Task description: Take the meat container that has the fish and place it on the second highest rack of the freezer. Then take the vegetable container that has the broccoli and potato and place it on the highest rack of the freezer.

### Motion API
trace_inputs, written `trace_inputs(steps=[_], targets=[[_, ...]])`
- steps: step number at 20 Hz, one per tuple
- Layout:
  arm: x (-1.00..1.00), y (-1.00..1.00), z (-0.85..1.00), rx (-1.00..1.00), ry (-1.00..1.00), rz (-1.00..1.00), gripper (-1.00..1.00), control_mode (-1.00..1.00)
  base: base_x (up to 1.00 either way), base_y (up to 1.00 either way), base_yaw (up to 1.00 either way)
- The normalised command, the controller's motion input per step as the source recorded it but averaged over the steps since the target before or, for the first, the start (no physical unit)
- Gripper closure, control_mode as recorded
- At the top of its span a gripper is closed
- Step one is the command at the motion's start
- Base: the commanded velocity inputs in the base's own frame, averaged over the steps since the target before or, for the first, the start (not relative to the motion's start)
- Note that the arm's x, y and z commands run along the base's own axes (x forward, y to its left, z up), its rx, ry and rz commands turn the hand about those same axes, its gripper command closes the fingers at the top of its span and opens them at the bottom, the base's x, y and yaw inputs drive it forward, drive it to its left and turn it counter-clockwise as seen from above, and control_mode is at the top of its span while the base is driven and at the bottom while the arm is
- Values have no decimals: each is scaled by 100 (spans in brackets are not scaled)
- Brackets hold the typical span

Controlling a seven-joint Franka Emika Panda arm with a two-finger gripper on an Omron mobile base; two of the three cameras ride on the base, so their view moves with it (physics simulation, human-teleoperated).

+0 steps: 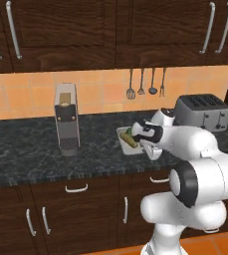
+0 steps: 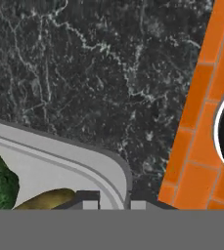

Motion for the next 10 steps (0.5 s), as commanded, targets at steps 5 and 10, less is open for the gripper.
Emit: trace_inputs(steps=[5, 10], targets=[[-52, -9, 96, 0, 1, -9, 100, -100, 0, 0, 0], [-91, -21, 53, 0, -5, -5, 100, -100, 0, 0, 0]])
